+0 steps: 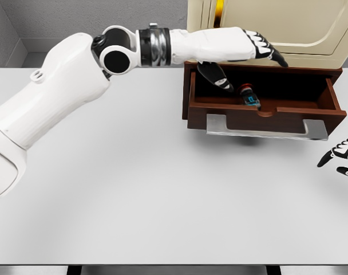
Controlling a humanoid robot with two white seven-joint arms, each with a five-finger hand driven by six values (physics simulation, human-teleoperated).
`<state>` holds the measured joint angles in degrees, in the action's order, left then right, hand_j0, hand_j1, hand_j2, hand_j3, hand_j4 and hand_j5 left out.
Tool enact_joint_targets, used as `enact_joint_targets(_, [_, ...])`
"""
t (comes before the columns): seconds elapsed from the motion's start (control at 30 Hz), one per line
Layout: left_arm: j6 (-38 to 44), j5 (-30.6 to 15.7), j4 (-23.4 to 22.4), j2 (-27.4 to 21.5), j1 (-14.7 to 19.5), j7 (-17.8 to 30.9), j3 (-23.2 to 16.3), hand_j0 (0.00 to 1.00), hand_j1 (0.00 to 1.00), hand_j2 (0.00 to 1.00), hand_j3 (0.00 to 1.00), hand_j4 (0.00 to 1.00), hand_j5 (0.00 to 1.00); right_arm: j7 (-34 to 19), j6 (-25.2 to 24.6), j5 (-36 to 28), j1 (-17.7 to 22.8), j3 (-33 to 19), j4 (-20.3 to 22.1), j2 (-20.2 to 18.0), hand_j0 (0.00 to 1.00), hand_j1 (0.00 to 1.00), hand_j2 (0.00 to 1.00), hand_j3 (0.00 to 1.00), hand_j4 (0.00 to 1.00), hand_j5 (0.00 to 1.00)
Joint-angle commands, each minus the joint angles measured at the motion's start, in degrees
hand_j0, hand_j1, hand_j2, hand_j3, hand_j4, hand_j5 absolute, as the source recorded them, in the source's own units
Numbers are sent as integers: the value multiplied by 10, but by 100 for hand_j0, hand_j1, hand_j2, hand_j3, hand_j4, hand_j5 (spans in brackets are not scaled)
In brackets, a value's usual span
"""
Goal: Put the switch into the drawer with left arm, and close the drawer with right arm
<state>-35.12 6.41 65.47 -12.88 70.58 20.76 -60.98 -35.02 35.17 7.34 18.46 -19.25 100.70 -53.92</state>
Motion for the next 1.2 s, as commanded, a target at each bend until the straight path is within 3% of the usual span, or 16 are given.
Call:
enact_joint_targets(0.0, [1, -17, 88, -41, 0, -1, 2, 100, 100, 100, 100, 100, 100, 0, -2, -4, 0, 0, 0, -1, 57, 57, 57, 57, 57, 57])
enact_joint_targets(0.1, [1, -69, 258, -178, -1, -2, 3, 100, 100, 100, 100, 100, 100, 0, -2, -4, 0, 0, 0, -1, 57, 57, 57, 57, 57, 57])
enact_joint_targets(0.13, [1, -77, 289, -230, -3, -6, 3, 100, 100, 100, 100, 100, 100, 0, -2, -4, 0, 0, 0, -1, 57, 57, 57, 57, 57, 57])
enact_joint_targets(0.17, [1, -78, 294, -266, -5, -17, 3, 100, 100, 100, 100, 100, 100, 0, -2, -4, 0, 1, 0, -1, 57, 57, 57, 57, 57, 57])
enact_joint_targets(0.23, [1, -76, 293, -328, -47, -33, 5, 100, 100, 100, 100, 100, 100, 0, -2, -4, -2, 2, 0, -2, 57, 57, 57, 57, 57, 57])
enact_joint_targets(0.3, [1, -73, 292, -339, -72, -20, 9, 100, 100, 100, 100, 100, 100, 0, -2, -3, -17, 25, 0, -2, 57, 57, 57, 57, 57, 57])
enact_joint_targets(0.37, [1, -72, 294, -341, -142, 39, 69, 100, 100, 100, 100, 100, 100, 0, -2, -3, -29, 40, 0, -2, 57, 57, 57, 57, 57, 57])
enact_joint_targets(0.4, [1, -73, 295, -341, -146, 39, 77, 100, 100, 100, 100, 100, 100, 0, -2, -3, -32, 40, 0, -2, 57, 57, 57, 57, 57, 57])
enact_joint_targets(0.57, [1, -72, 289, -375, -135, 39, 71, 100, 100, 100, 100, 100, 100, 0, -2, -4, -42, 40, 0, -2, 58, 58, 58, 58, 58, 58])
enact_joint_targets(0.67, [1, -70, 257, -369, -98, 39, 24, 100, 100, 100, 100, 100, 100, 0, -2, -4, -43, 40, 0, -4, 59, 59, 59, 59, 59, 59])
enact_joint_targets(0.73, [1, -35, 247, -369, -88, 40, 13, 100, 100, 100, 100, 100, 100, 0, -2, -16, -50, 37, 0, -16, 60, 60, 60, 60, 60, 60])
enact_joint_targets(0.8, [1, 32, 208, -369, -83, 40, -2, 100, 100, 100, 100, 100, 100, 0, -2, -21, -49, 33, 0, -18, 60, 60, 60, 60, 60, 60])
enact_joint_targets(0.87, [1, 33, 206, -370, -79, 41, -7, 100, 100, 100, 100, 100, 100, 0, -2, -21, -49, 33, -1, -20, 60, 60, 60, 60, 60, 60])
enact_joint_targets(0.97, [1, 33, 194, -369, -71, 41, -30, 100, 100, 100, 100, 100, 100, 0, -2, -21, -32, 22, -2, -28, 61, 61, 61, 61, 61, 61])
enact_joint_targets(1.07, [1, 33, 172, -369, -66, 41, -34, 100, 100, 100, 100, 100, 100, 0, -2, -22, 22, -50, -1, -22, 61, 61, 61, 61, 61, 61])
enact_joint_targets(1.17, [1, 31, 171, -369, -53, 41, -34, 100, 100, 100, 100, 100, 100, 0, -2, -47, 27, -63, 0, -20, 60, 60, 60, 60, 60, 60])
